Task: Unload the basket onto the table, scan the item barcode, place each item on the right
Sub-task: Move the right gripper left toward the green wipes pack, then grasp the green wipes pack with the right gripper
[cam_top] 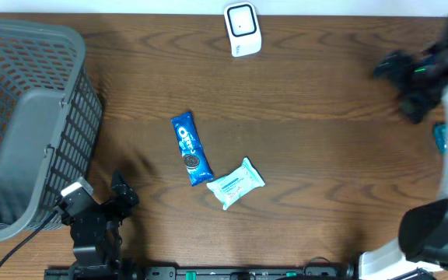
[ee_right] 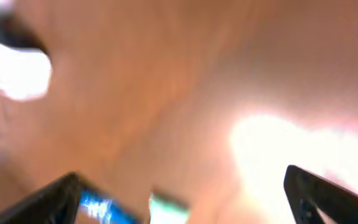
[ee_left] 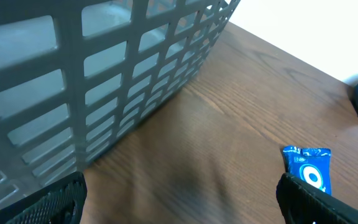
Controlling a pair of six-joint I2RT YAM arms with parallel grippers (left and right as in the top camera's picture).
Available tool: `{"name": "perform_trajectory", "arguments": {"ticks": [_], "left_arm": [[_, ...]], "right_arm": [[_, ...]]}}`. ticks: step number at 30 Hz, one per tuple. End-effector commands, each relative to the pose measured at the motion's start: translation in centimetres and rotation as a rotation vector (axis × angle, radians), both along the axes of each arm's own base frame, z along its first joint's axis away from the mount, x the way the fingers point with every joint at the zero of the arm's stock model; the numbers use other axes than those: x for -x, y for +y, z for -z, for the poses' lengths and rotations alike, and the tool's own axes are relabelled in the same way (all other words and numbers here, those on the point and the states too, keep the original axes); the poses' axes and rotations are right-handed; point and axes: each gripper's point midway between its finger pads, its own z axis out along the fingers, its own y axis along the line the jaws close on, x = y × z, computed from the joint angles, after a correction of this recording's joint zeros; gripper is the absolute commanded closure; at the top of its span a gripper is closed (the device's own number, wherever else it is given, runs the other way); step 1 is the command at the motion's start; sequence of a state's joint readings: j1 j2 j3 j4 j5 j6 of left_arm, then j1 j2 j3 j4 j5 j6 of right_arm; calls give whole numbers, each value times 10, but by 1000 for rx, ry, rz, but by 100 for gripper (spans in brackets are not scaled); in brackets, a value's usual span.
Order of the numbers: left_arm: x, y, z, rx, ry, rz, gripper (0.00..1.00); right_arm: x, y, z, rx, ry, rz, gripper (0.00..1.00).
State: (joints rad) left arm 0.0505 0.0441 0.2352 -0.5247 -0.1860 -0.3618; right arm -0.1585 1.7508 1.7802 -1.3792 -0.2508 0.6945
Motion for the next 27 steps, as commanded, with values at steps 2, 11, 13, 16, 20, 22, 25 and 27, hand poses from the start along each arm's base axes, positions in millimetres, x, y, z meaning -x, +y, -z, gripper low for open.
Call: {"name": "perform_trajectory", "arguments": {"ticks": [2, 11, 13, 16, 20, 22, 25, 27], "left_arm": [[1, 2, -1, -18, 1, -6, 2], [1, 2, -1, -18, 1, -6, 2], [1, 2, -1, -18, 1, -6, 2], [1, 2, -1, -18, 1, -6, 3], [1, 2, -1, -18, 1, -6, 2], [1, 2, -1, -18, 1, -6, 2], [1, 2, -1, -18, 1, -6, 2], [1, 2, -1, -18, 1, -6, 2]], "right_arm": [[49, 65, 46, 13, 345, 287, 1], [94, 186, 110, 60, 367, 62, 1], [107, 202, 112, 78, 377, 69, 1], [113, 217, 114, 124, 333, 93, 1], [108, 228, 119, 184, 230, 79, 1], [106, 238, 122, 183, 188, 55, 1], [111, 251, 133, 168, 190, 37, 1], [119, 254, 141, 168, 227, 53, 1]]}}
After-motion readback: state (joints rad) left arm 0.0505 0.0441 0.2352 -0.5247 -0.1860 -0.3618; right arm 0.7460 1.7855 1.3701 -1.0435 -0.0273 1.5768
